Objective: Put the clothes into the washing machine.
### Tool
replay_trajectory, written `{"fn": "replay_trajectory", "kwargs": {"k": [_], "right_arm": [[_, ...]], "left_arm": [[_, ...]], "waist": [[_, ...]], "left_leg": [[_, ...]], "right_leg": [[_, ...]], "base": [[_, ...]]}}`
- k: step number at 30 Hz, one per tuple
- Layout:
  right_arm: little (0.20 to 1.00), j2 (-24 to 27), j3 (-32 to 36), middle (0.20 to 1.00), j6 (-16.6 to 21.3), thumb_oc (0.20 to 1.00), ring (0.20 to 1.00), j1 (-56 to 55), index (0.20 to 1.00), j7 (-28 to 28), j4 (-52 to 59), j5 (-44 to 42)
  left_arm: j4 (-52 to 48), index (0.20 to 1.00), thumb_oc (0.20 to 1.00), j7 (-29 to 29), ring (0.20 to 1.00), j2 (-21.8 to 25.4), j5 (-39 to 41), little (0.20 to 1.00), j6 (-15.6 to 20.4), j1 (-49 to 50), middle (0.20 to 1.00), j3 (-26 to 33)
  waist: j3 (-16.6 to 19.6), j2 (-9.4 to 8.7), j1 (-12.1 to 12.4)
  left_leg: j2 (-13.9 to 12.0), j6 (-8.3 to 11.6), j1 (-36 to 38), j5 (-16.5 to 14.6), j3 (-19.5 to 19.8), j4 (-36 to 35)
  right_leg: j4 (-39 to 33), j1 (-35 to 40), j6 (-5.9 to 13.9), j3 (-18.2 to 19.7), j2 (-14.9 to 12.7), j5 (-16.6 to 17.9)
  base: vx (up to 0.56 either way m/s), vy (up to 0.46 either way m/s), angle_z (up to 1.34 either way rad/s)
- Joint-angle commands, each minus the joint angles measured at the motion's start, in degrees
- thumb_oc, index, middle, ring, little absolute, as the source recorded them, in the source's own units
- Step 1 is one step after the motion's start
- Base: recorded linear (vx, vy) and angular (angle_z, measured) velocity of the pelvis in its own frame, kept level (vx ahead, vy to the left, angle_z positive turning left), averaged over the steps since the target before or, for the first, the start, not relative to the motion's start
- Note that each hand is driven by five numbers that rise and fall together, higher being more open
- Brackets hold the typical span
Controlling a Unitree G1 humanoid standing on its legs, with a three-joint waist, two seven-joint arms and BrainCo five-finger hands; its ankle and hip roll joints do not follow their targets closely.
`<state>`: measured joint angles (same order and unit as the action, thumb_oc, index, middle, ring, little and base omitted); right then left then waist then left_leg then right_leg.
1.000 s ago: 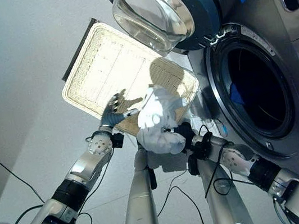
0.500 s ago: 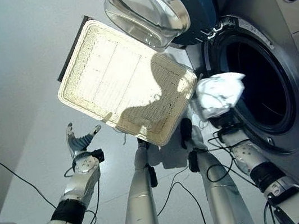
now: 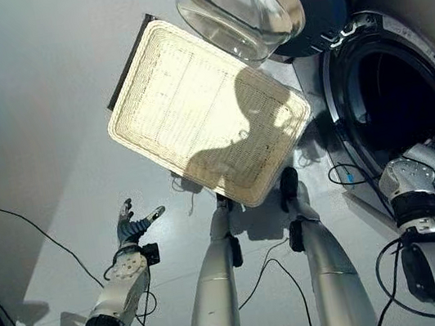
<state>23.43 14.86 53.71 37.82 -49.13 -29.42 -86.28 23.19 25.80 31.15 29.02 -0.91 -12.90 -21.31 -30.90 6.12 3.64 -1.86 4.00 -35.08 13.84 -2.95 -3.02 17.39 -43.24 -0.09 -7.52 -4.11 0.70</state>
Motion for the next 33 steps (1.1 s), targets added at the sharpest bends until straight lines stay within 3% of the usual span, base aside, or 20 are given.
{"fn": "replay_trajectory", "kwargs": {"k": [1, 2, 3, 6, 8, 10, 14, 17, 18, 19, 20, 23, 24, 26, 32, 33], "right_arm": [[1.0, 12.21, 3.64, 1.0, -0.63, 1.0, 1.0, -4.36, 1.0, 29.0, 1.88, -20.38], [1.0, 11.3, 3.21, 1.0, -6.16, 1.0, 1.0, -4.17, 1.0, 34.86, 1.31, -26.71], [1.0, 9.71, 3.05, 1.0, -10.56, 1.0, 1.0, -3.22, 1.0, 36.85, 1.03, -26.72], [1.0, 5.1, 0.07, 1.0, -16.27, 1.0, 1.0, -3.73, 1.0, 40.43, 1.9, -26.72], [1.0, 4.28, -0.43, 1.0, -16.67, 1.0, 1.0, -3.43, 1.0, 41.33, 1.88, -26.72], [1.0, 2.57, -0.61, 1.0, -20.08, 1.0, 1.0, -3.53, 1.0, 43.04, 1.41, -26.72], [1.0, 2.73, -2.18, 1.0, -22.76, 1.0, 1.0, -3.5, 1.0, 50.98, -0.97, -26.72], [1.0, 3.67, -4.1, 1.0, -20.84, 1.0, 1.0, -4.2, 1.0, 55.41, -3.31, -26.72], [1.0, 3.64, -4.69, 1.0, -17.96, 1.0, 1.0, -4.77, 1.0, 55.2, -4.28, -23.15], [1.0, 3.3, -4.8, 1.0, -18.01, 1.0, 1.0, -5.09, 1.0, 52.97, -5.24, -15.94], [1.0, 3.3, -4.8, 1.0, -18.01, 1.0, 1.0, -5.09, 1.0, 52.97, -5.24, -15.94], [1.0, 4.07, -9.56, 1.0, -26.34, 1.0, 1.0, -7.03, 1.0, 53.63, -12.34, 3.31], [1.0, 4.3, -13.31, 1.0, -26.28, 1.0, 1.0, -8.84, 1.0, 48.23, -15.2, 22.78], [1.0, 4.21, -16.86, 1.0, -27.98, 1.0, 1.0, -10.61, 1.0, 45.49, -15.93, 33.78], [1.0, 1.74, -25.14, 1.0, -31.83, 1.0, 1.0, -13.41, 1.0, 45.79, -22.67, 50.82], [1.0, 0.74, -26.54, 1.0, -32.84, 1.0, 1.0, -14.12, 1.0, 46.14, -22.99, 50.49]], "left_arm": [[2.92, 1.0, 1.0, -1.69, 1.0, -1.17, 0.62, 1.0, 0.0, 1.0, 1.0, -0.48], [3.27, 1.0, 1.0, -1.76, 1.0, -1.34, 1.02, 1.0, 0.04, 1.04, 1.0, -0.95], [3.84, 1.0, 1.0, -2.01, 1.0, -1.67, 0.16, 1.0, -0.1, 0.76, 1.0, -1.15], [4.89, 1.0, 1.0, -0.77, 1.0, -3.22, 0.06, 1.0, 0.59, 1.04, 1.0, -2.56], [5.48, 1.0, 1.0, -0.72, 1.0, -3.56, 0.5, 1.0, 1.0, 0.97, 1.0, -3.0], [7.13, 1.0, 1.0, -0.78, 1.0, -4.58, -0.87, 1.0, 1.51, 1.29, 1.0, -4.02], [9.51, 1.0, 1.0, 0.06, 1.0, -5.6, -2.17, 1.0, 2.13, 1.24, 1.0, -5.57], [10.94, 1.0, 1.0, 0.37, 1.0, -6.09, -3.99, 1.0, 3.28, 1.48, 1.0, -6.08], [11.53, 1.0, 1.0, 0.47, 1.0, -6.28, -4.16, 1.0, 3.79, 1.7, 1.0, -6.35], [12.45, 1.0, 1.0, 0.27, 1.0, -6.57, -3.91, 1.0, 4.17, 1.56, 1.0, -6.36], [12.45, 1.0, 1.0, 0.27, 1.0, -6.57, -3.91, 1.0, 4.17, 1.56, 1.0, -6.36], [16.85, 1.0, 1.0, -3.9, 1.0, -8.44, -2.22, 1.0, 5.43, 1.77, 1.0, -4.6], [18.84, 1.0, 1.0, -5.47, 1.0, -9.1, -1.44, 1.0, 5.76, 1.81, 1.0, -3.13], [20.0, 1.0, 1.0, -6.24, 1.0, -9.86, -0.94, 1.0, 6.3, 2.09, 1.0, -1.81], [24.39, 1.0, 1.0, -8.76, 1.0, -11.04, -4.04, 1.0, 8.35, 2.86, 1.0, 0.55], [25.17, 1.0, 1.0, -9.16, 1.0, -11.4, -4.24, 1.0, 8.58, 2.73, 1.0, 0.91]], "waist": [[1.1, -0.55, -2.95], [1.1, -0.4, -2.86], [1.1, -0.34, -2.67], [1.1, -0.73, -2.38], [1.1, -0.8, -2.35], [1.1, -0.98, -2.19], [1.1, -1.35, -2.08], [1.1, -1.55, -2.16], [1.1, -1.57, -2.19], [1.1, -1.62, -2.23], [1.1, -1.62, -2.23], [1.1, -1.78, -2.15], [1.1, -1.93, -2.21], [1.1, -2.13, -2.22], [1.1, -2.46, -1.41], [1.1, -2.57, -1.32]], "left_leg": [[5.29, -1.11, 0.24, -6.85, -0.16, 5.55], [5.26, -1.04, 0.61, -7.19, -0.11, 5.62], [5.44, -1.14, 0.3, -6.76, -0.1, 5.61], [5.41, -1.38, 0.5, -6.72, -0.28, 5.48], [5.38, -1.36, 0.28, -6.55, -0.36, 5.51], [5.32, -1.3, 1.08, -6.94, -0.32, 5.13], [5.22, -1.38, 0.71, -6.39, -0.42, 4.58], [5.18, -1.31, 0.74, -6.28, -0.47, 4.41], [5.09, -1.29, 1.26, -6.6, -0.46, 4.3], [5.07, -1.21, 1.51, -6.59, -0.38, 4.1], [5.07, -1.21, 1.51, -6.59, -0.38, 4.1], [5.09, -1.27, 1.74, -6.49, -0.3, 4.05], [5.13, -1.24, 1.98, -6.53, -0.08, 4.16], [5.1, -1.35, 2.3, -6.53, 0.19, 4.23], [5.2, -1.68, 5.85, -7.21, 1.65, 4.26], [5.23, -1.75, 6.67, -7.28, 2.07, 4.47]], "right_leg": [[-12.49, 6.35, 5.7, -2.82, 0.73, 8.16], [-12.35, 6.71, 5.75, -2.88, 0.67, 7.76], [-12.61, 6.58, 5.66, -3.02, 0.52, 8.27], [-12.9, 7.35, 5.57, -3.89, 0.23, 8.26], [-12.88, 7.13, 5.51, -3.93, 0.25, 8.44], [-12.92, 7.8, 5.62, -4.1, 0.29, 8.07], [-13.15, 7.35, 5.5, -4.32, 0.44, 8.51], [-13.19, 7.25, 5.5, -4.24, 0.57, 8.59], [-13.08, 7.61, 5.56, -4.18, 0.68, 8.25], [-13.17, 7.77, 5.62, -4.14, 0.72, 8.28], [-13.17, 7.77, 5.62, -4.14, 0.72, 8.28], [-12.93, 7.68, 5.47, -4.03, 0.85, 8.4], [-12.55, 7.74, 5.44, -3.87, 0.99, 8.2], [-12.23, 7.99, 5.33, -3.61, 1.03, 7.91], [-11.14, 11.38, 4.98, -3.49, 1.2, 6.05], [-10.69, 12.16, 4.86, -3.38, 1.27, 5.67]], "base": [[0.0, -0.037, -0.09], [-0.01, -0.035, -0.02], [0.0, -0.029, 0.05], [0.01, -0.054, 0.06], [0.0, 0.0, 0.0], [0.0, 0.0, 0.0], [0.0, 0.0, 0.0], [0.0, 0.0, 0.0], [0.0, 0.0, 0.0], [0.0, 0.0, 0.0], [0.0, 0.0, 0.0], [0.0, 0.0, 0.0], [-0.05, 0.01, 0.07], [-0.03, -0.001, 0.09], [-0.04, -0.018, 0.08], [-0.05, 0.008, 0.12]]}}
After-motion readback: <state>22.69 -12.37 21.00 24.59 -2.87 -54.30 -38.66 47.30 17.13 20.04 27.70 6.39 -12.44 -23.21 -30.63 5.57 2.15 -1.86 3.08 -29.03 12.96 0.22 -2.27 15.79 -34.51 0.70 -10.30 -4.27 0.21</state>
